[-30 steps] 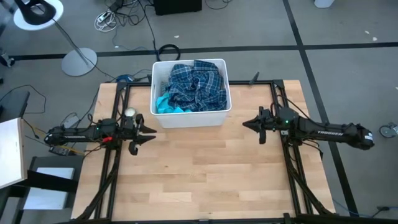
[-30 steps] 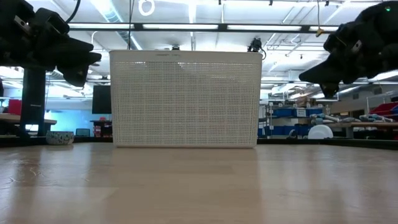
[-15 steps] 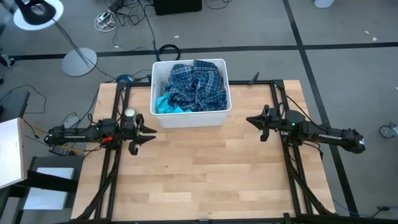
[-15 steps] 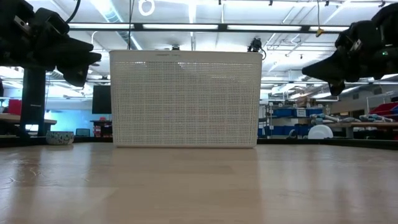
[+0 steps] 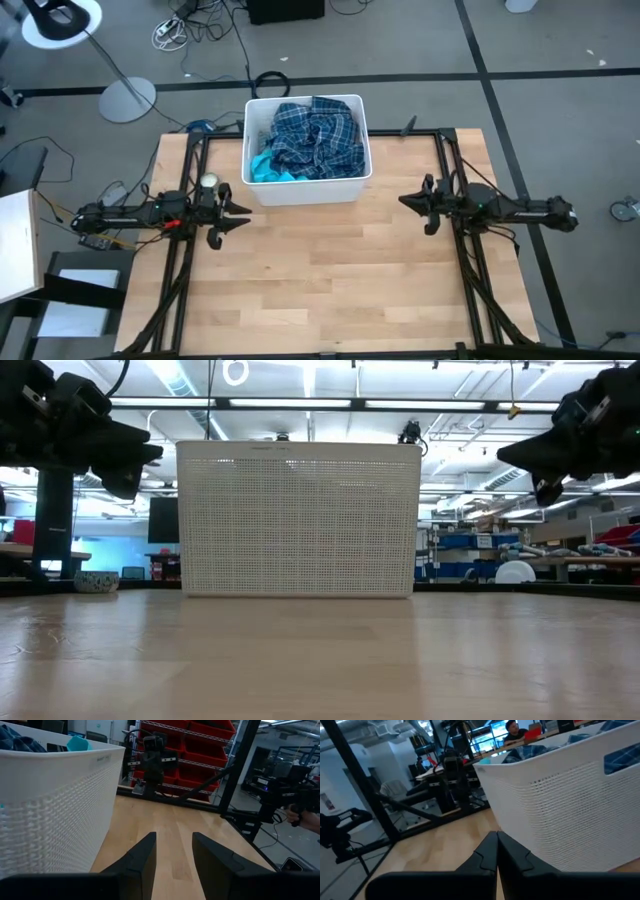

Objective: Sort clothes
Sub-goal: Return to Home Position

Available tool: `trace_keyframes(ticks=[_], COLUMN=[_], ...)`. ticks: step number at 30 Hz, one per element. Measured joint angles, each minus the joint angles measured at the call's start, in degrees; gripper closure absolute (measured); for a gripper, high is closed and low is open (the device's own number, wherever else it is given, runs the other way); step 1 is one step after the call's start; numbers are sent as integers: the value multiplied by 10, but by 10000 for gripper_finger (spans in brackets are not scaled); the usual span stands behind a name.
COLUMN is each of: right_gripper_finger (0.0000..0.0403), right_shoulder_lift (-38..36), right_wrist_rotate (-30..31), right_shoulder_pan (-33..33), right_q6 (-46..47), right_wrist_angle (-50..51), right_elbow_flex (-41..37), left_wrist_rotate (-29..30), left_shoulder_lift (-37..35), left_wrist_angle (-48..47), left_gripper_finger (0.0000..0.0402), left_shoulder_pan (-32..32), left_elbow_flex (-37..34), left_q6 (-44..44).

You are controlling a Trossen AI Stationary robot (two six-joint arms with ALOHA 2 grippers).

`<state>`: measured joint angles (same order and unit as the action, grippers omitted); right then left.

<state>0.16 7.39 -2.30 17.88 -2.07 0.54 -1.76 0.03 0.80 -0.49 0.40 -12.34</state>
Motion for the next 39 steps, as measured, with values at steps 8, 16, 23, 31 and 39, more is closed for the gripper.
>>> trace_keyframes(ticks=[8, 16, 23, 31, 39], right_gripper_finger=[398, 394, 395, 396, 394], right_shoulder_lift=[1, 1, 7, 13, 13], right_wrist_rotate=[51, 83, 83, 80, 80], right_shoulder_pan=[114, 145, 145, 145, 145], right_q6=[-45, -147, -187, -190, -229], right_wrist_angle=[-7, -11, -11, -11, -11], right_elbow_flex=[0, -1, -1, -1, -1], left_wrist_rotate=[-2, -2, -2, -2, 28], left_shoulder_lift=[0, 0, 0, 0, 0], left_wrist_angle=[0, 0, 0, 0, -5], left_gripper_finger=[270, 270, 270, 270, 270], left_shoulder_pan=[0, 0, 0, 0, 0], left_elbow_flex=[0, 0, 0, 0, 0], left_q6=[1, 2, 2, 3, 79])
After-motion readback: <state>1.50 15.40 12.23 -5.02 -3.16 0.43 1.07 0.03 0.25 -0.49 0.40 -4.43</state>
